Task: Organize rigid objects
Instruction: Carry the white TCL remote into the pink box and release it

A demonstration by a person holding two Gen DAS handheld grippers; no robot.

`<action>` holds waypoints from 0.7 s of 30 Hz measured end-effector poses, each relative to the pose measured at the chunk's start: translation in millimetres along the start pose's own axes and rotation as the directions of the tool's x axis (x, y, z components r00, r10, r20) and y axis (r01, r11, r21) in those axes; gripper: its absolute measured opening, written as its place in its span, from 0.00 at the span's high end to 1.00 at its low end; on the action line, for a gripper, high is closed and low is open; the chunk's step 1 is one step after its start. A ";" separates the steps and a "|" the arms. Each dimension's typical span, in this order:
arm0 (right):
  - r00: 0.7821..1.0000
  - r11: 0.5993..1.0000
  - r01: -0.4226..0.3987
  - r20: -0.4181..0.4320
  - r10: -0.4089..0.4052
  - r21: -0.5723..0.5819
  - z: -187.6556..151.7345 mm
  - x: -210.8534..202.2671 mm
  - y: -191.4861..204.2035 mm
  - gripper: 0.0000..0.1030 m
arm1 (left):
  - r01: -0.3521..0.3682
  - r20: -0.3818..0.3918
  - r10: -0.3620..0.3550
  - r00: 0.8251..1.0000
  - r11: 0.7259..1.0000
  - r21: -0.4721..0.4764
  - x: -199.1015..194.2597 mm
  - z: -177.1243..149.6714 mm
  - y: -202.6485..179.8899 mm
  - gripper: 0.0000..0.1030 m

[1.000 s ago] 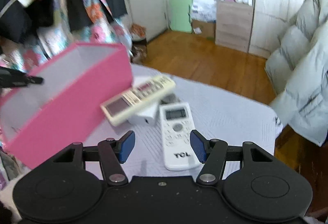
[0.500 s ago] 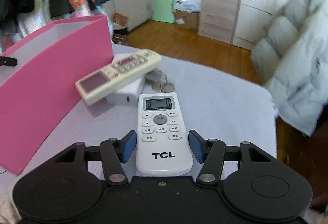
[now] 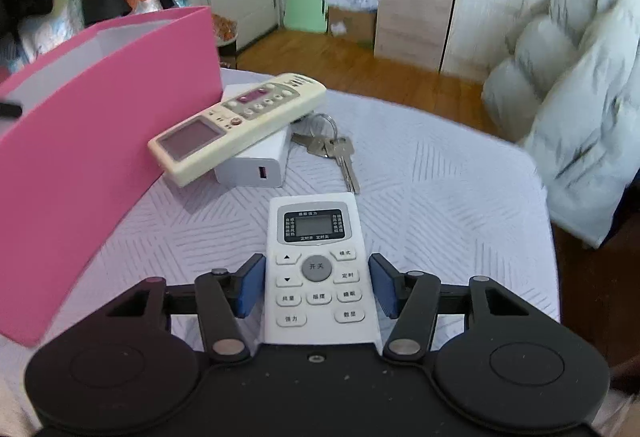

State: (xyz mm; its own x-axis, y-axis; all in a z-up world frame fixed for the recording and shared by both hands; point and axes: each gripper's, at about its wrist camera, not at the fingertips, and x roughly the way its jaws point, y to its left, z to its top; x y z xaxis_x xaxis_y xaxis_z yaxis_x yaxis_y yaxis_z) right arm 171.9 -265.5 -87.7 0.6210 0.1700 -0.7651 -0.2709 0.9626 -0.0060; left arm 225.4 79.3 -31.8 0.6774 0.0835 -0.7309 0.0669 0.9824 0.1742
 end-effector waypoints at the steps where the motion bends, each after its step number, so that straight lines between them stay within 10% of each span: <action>1: 1.000 1.000 0.001 0.013 -0.001 -0.010 -4.9 -4.6 4.3 0.40 | 0.003 0.002 -0.003 1.000 1.000 0.000 -0.6 -0.7 0.1 0.93; 14: 0.968 0.997 -0.078 0.239 0.078 -0.006 8.9 -98.6 44.7 0.40 | 0.001 0.006 -0.001 1.000 1.000 -0.018 -1.1 0.2 1.9 0.93; 21: 0.915 0.955 -0.263 0.278 0.292 -0.138 53.6 -121.6 92.5 0.40 | 0.005 0.003 -0.005 1.000 1.000 -0.026 -1.1 0.3 2.0 0.93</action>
State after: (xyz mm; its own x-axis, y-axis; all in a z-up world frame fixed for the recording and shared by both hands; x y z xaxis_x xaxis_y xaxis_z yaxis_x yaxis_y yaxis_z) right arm 110.8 -185.8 39.3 0.6934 0.4954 -0.5232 -0.5236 0.8453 0.1065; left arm 225.0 81.1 -30.5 0.6791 0.0784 -0.7298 0.0509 0.9869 0.1534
